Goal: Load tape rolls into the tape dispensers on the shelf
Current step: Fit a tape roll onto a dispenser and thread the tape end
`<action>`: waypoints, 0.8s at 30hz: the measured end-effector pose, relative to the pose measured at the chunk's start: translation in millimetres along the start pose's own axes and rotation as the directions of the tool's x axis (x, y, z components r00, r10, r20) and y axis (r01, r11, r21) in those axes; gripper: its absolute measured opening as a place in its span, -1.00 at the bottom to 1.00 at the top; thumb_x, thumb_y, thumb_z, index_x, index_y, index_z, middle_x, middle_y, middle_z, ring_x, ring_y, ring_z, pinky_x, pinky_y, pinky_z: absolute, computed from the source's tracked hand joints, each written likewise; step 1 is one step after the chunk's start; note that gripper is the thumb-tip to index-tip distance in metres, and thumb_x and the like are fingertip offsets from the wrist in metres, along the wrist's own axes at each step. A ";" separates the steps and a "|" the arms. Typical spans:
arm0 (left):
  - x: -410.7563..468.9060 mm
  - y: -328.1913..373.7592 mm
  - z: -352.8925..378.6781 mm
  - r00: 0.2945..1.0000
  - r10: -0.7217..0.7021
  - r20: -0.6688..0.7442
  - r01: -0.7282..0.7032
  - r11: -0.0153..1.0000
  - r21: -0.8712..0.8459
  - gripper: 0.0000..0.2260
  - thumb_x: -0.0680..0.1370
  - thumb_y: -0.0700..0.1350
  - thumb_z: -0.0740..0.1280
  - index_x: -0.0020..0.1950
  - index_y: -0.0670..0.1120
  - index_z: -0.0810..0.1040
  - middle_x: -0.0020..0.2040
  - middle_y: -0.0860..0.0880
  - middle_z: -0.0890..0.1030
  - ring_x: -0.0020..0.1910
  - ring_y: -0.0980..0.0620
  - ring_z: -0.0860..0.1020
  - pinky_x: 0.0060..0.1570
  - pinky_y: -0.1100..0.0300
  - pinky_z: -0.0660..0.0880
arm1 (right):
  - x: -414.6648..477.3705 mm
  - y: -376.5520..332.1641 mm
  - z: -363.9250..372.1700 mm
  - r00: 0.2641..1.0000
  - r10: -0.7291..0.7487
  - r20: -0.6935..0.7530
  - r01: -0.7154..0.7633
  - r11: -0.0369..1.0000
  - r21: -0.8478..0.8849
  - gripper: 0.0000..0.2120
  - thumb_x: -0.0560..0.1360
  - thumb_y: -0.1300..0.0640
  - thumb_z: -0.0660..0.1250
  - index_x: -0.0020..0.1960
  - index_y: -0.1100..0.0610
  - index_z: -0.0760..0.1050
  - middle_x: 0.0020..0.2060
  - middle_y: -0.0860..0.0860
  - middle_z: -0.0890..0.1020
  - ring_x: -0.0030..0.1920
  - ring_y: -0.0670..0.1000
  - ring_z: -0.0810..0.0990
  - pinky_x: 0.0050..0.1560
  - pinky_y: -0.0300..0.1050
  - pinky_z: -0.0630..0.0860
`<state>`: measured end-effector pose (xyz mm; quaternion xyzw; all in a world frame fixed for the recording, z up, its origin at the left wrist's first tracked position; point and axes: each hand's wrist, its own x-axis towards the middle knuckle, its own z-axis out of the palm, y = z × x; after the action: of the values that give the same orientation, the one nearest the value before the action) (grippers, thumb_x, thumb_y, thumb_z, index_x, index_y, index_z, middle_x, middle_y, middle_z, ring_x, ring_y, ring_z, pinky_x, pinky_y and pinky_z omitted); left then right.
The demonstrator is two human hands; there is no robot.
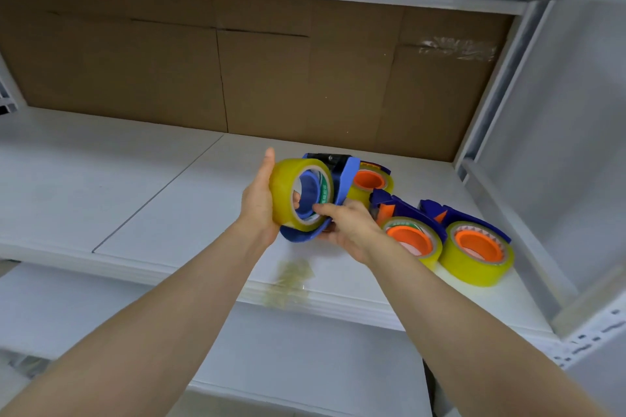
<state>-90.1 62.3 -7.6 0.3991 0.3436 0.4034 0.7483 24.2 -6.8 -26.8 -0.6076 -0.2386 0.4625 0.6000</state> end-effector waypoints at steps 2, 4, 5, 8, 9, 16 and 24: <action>-0.6 1.8 2.6 0.989 -0.028 0.144 0.025 0.999 0.023 -0.58 0.48 0.22 0.27 -0.16 -0.14 0.62 -0.31 -0.13 0.61 -0.31 -0.03 0.58 -0.16 0.12 0.57 | 3.9 -0.1 0.0 0.998 0.011 -0.058 -0.010 1.000 0.009 -0.66 0.45 0.29 0.35 0.21 0.26 0.42 0.07 0.21 0.62 0.03 0.17 0.63 -0.14 0.06 0.63; -2.8 3.4 8.3 0.976 -0.025 0.215 0.011 0.998 0.068 -0.70 0.46 0.05 0.32 -0.07 -0.19 0.60 -0.22 -0.16 0.63 -0.26 -0.06 0.60 -0.12 0.09 0.56 | 6.0 0.1 1.1 0.993 0.016 -0.114 -0.016 1.000 -0.003 -0.65 0.44 0.25 0.35 0.21 0.23 0.43 0.07 0.21 0.61 0.05 0.18 0.61 -0.09 0.08 0.62; -3.7 4.1 10.8 0.969 -0.021 0.248 -0.003 0.995 0.099 -0.75 0.40 -0.04 0.36 -0.07 -0.20 0.58 -0.24 -0.15 0.63 -0.29 -0.05 0.61 -0.16 0.11 0.56 | 6.3 0.8 1.5 0.991 0.023 -0.133 -0.024 1.000 -0.005 -0.65 0.43 0.25 0.36 0.20 0.22 0.45 0.07 0.21 0.62 0.07 0.19 0.61 -0.04 0.09 0.62; -6.0 5.7 13.7 0.934 0.003 0.357 -0.093 0.968 0.234 -0.72 0.27 -0.18 0.39 -0.04 -0.17 0.58 -0.22 -0.11 0.66 -0.25 -0.04 0.63 -0.15 0.12 0.59 | 4.5 4.2 2.1 0.989 0.039 -0.141 -0.028 0.997 0.073 -0.72 0.45 0.32 0.34 0.16 0.20 0.50 0.08 0.19 0.62 0.08 0.21 0.61 0.05 0.13 0.58; -7.2 5.1 14.2 0.926 0.011 0.378 -0.133 0.945 0.297 -0.72 0.26 -0.20 0.42 -0.04 -0.14 0.59 -0.18 -0.10 0.67 -0.19 -0.06 0.63 -0.08 0.07 0.57 | 3.4 5.1 1.6 0.991 0.028 -0.132 -0.014 0.994 0.108 -0.73 0.47 0.32 0.32 0.16 0.19 0.51 0.07 0.18 0.63 0.07 0.20 0.61 0.07 0.13 0.57; -8.1 -4.0 25.6 0.892 0.162 0.422 -0.429 0.597 0.678 -0.84 0.42 -0.17 0.47 -0.18 -0.06 0.49 -0.23 -0.03 0.54 -0.24 0.00 0.49 -0.24 0.23 0.43 | -9.0 -7.8 -16.1 0.989 -0.099 -0.108 0.076 0.977 -0.201 -0.79 0.53 0.29 0.21 0.13 0.26 0.52 -0.03 0.21 0.61 -0.12 0.06 0.52 -0.08 -0.07 0.56; 11.1 -4.6 73.7 0.626 0.353 0.696 -0.672 -0.209 0.710 -0.61 0.43 0.07 0.39 0.16 -0.12 0.57 0.01 -0.13 0.58 0.04 -0.15 0.52 0.10 0.06 0.31 | -19.8 -42.8 -61.5 0.955 -0.142 -0.259 0.139 0.990 -0.030 -0.85 0.51 0.31 0.19 -0.04 0.23 0.54 -0.15 0.19 0.64 -0.07 0.15 0.65 0.01 -0.01 0.61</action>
<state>-22.1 46.8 19.0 0.9297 0.2206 0.2855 0.0736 78.7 -47.7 10.3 -0.6480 -0.2030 0.3334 0.6541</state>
